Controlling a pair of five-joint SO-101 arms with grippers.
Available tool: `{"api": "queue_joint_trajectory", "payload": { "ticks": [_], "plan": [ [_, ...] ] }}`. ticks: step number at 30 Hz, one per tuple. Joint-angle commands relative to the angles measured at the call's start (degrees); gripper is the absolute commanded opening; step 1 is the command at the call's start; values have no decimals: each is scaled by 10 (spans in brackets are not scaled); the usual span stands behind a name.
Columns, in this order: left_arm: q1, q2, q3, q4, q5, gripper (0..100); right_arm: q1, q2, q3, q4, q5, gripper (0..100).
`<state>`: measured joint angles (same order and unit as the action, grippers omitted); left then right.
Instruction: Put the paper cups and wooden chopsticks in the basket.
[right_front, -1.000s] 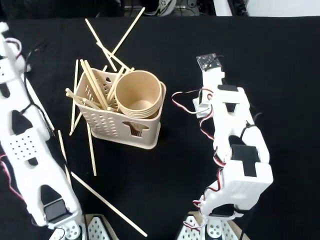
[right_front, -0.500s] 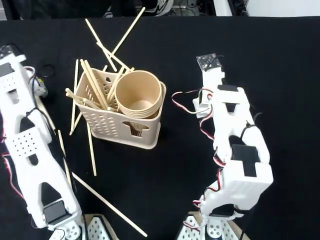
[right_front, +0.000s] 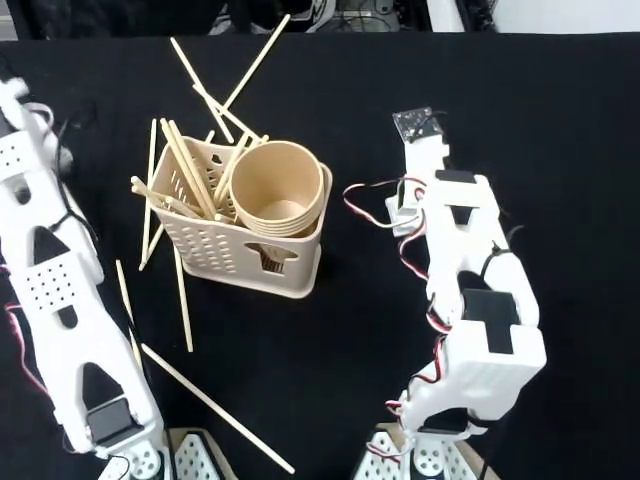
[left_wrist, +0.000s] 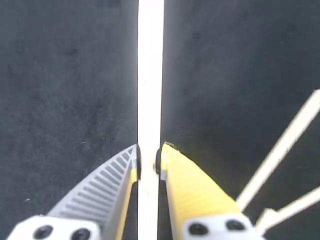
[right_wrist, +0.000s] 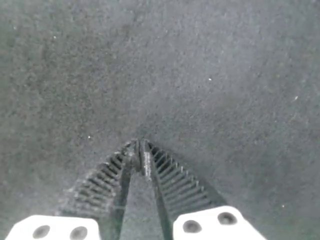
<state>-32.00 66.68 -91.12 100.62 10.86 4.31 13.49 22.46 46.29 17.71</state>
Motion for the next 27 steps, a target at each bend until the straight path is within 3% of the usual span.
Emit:
{"api": "queue_joint_trajectory", "payload": {
  "ticks": [1,5,13,22,27],
  "plan": [
    [11,-184,40,4,7,28,-7,-3,-3,-8,4,12],
    [29,-331,81,4,8,29,-7,-3,-3,-8,4,12],
    [133,-601,82,2,4,29,-7,-3,-3,-8,4,12],
    [234,-728,94,4,6,28,-7,-3,-2,-8,4,12],
    [274,-847,281,4,9,28,-7,-3,-2,-8,4,12]
  ]
}}
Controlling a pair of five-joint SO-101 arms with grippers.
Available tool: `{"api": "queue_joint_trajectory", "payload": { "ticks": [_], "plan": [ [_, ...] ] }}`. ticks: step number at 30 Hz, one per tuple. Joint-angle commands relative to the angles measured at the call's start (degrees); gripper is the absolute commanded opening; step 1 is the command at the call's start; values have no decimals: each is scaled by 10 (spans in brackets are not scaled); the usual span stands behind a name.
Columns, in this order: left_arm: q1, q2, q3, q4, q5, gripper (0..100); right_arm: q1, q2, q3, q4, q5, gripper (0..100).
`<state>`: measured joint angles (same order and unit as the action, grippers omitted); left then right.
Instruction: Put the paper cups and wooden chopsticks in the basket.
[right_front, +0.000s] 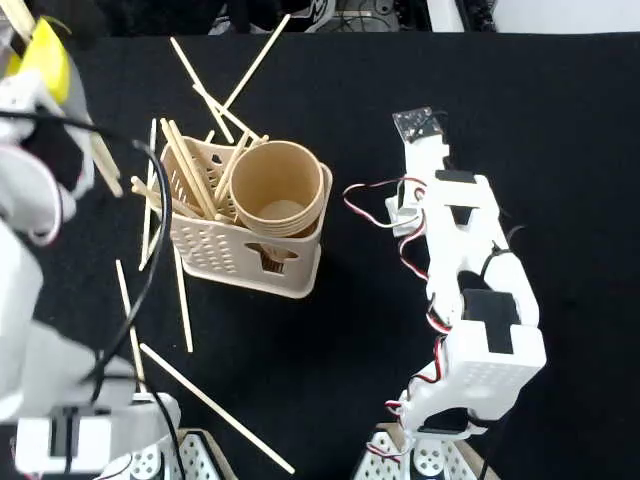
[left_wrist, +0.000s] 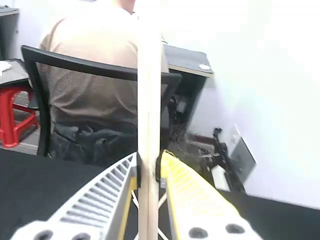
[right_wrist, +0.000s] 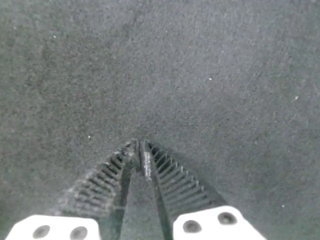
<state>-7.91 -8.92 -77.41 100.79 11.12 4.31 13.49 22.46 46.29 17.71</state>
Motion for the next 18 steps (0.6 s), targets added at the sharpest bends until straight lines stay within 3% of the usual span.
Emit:
{"api": "queue_joint_trajectory", "payload": {
  "ticks": [1,4,8,13,18],
  "plan": [
    [43,-120,201,1,6,28,-7,-3,-2,-8,4,12],
    [85,-201,347,-6,6,28,-7,-3,-2,-8,4,12],
    [130,-302,526,-91,4,28,-7,-3,-2,-8,4,12],
    [134,-454,772,-319,3,28,-7,-3,-2,-8,4,12],
    [131,-607,1018,-612,2,29,-7,-3,-3,-8,4,12]
  ]
}}
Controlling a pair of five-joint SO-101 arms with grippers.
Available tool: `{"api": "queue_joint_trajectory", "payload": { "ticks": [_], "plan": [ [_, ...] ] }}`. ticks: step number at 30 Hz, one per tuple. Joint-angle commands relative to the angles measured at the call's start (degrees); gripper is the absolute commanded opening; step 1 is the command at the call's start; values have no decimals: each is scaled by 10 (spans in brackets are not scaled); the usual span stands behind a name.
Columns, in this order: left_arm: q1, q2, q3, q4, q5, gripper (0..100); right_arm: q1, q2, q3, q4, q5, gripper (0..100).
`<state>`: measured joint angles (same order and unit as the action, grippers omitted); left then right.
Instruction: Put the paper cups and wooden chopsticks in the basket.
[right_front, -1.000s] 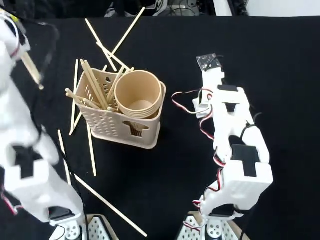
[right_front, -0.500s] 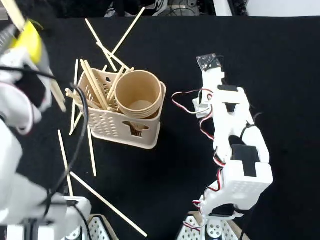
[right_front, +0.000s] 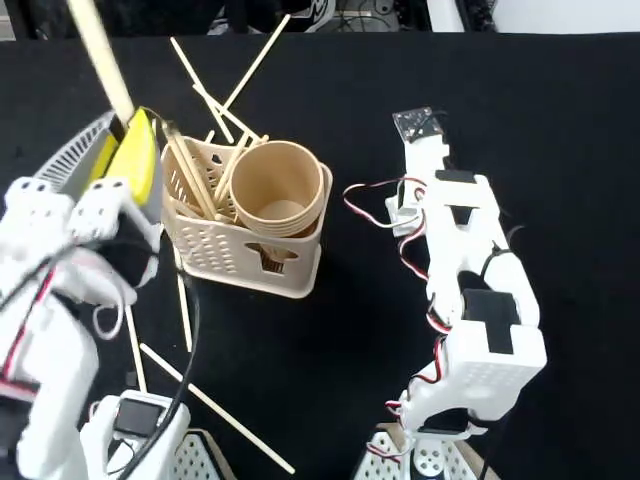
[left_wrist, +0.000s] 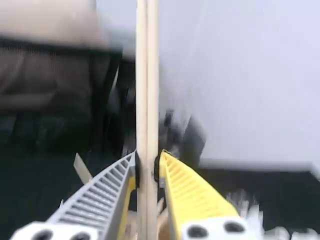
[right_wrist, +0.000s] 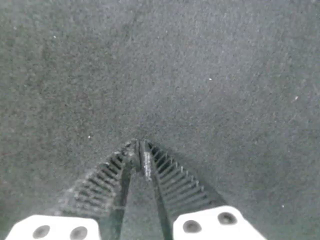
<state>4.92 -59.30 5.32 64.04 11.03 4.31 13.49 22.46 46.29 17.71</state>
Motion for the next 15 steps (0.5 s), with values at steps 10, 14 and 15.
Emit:
{"api": "queue_joint_trajectory", "payload": {
  "ticks": [10,14,15],
  "plan": [
    [2,-98,621,-703,-106,30,-7,-3,-3,-8,4,12],
    [0,-75,635,-680,-65,130,-7,-3,-3,-8,4,12],
    [-7,-75,625,-658,-25,170,-7,-3,-3,-8,4,12]
  ]
}}
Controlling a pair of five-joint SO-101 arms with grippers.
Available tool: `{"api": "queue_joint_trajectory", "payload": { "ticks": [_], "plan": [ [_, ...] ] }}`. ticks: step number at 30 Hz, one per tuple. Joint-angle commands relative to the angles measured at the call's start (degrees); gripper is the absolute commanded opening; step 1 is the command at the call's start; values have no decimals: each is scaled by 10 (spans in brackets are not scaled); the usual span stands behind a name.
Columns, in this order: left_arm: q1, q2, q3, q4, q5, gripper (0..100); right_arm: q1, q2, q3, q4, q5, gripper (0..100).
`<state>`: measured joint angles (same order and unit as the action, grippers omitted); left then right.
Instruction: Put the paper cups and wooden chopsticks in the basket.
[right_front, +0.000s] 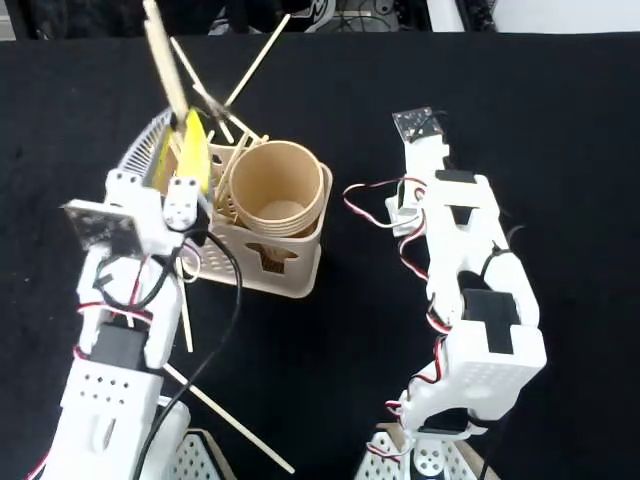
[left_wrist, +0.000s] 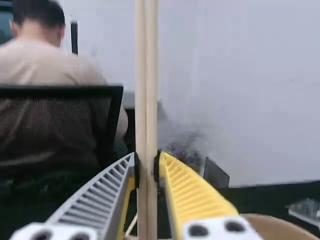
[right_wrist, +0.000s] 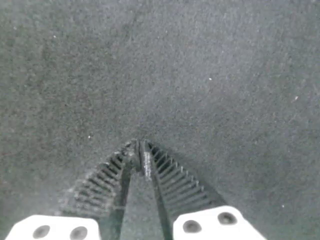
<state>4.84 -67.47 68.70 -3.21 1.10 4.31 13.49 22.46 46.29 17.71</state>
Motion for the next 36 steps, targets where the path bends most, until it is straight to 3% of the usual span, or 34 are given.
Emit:
{"api": "queue_joint_trajectory", "payload": {
  "ticks": [1,4,11,15,18,21,24,29,36],
  "plan": [
    [-18,7,-25,50,116,201,-7,-3,-3,-8,4,12],
    [-45,12,-126,207,182,238,-7,-3,-3,-8,4,12],
    [-68,11,-335,480,175,264,-7,-3,-3,-8,4,12],
    [-156,18,-439,616,171,261,-7,-3,-3,-8,4,12],
    [-265,40,-475,692,171,262,-7,-3,-3,-8,4,12],
    [-362,81,-462,705,167,264,-7,-3,-3,-8,4,12],
    [-413,155,-436,709,127,264,-7,-3,-3,-8,4,12],
    [-427,280,-355,709,54,261,-7,-3,-4,-8,4,12],
    [-407,384,-238,706,52,259,-7,-3,-4,-8,4,12]
  ]
}}
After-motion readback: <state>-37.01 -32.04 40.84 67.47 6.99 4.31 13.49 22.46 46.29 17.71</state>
